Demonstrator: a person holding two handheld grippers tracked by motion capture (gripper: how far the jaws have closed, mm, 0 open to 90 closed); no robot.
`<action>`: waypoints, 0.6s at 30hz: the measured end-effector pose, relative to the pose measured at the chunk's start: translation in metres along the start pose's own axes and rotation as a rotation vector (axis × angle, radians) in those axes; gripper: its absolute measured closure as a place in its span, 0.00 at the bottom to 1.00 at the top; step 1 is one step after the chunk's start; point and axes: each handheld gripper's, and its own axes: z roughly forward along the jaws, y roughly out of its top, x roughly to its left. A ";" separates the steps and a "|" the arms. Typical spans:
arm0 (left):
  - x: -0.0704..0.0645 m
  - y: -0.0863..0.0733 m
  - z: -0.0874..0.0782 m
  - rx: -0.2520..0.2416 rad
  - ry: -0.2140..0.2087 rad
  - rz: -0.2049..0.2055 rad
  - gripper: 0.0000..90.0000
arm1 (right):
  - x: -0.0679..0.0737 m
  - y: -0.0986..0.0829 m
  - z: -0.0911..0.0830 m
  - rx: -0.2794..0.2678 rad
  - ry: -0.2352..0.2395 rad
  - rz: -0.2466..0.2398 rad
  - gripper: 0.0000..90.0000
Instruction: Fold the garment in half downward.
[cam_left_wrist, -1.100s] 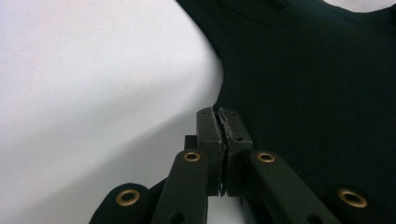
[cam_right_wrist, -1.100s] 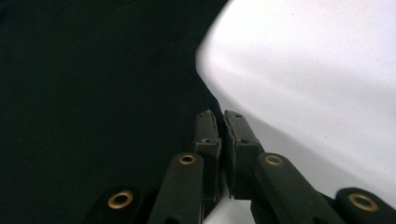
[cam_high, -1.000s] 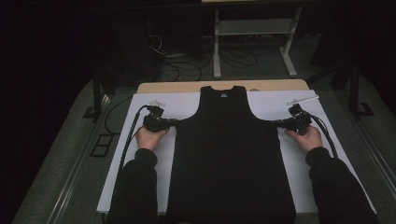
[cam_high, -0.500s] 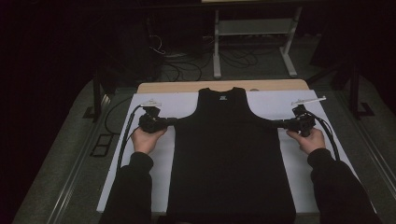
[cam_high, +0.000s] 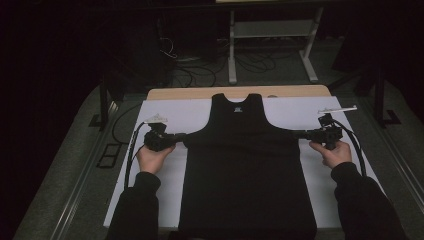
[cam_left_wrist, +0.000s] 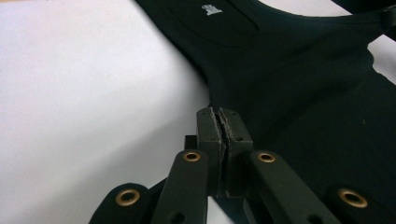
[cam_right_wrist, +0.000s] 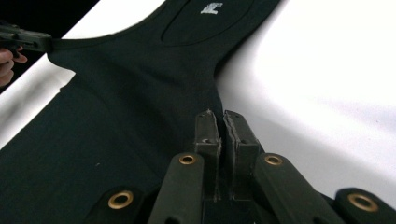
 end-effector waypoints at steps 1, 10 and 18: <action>-0.001 0.000 -0.001 -0.003 0.002 0.003 0.96 | 0.001 -0.001 -0.001 -0.004 -0.001 0.001 0.93; -0.004 -0.004 -0.009 -0.023 0.014 -0.013 0.96 | -0.001 -0.010 -0.017 -0.043 -0.007 0.046 0.93; -0.008 -0.009 -0.014 -0.035 0.011 -0.027 0.96 | 0.002 -0.018 -0.022 -0.047 -0.008 0.071 0.93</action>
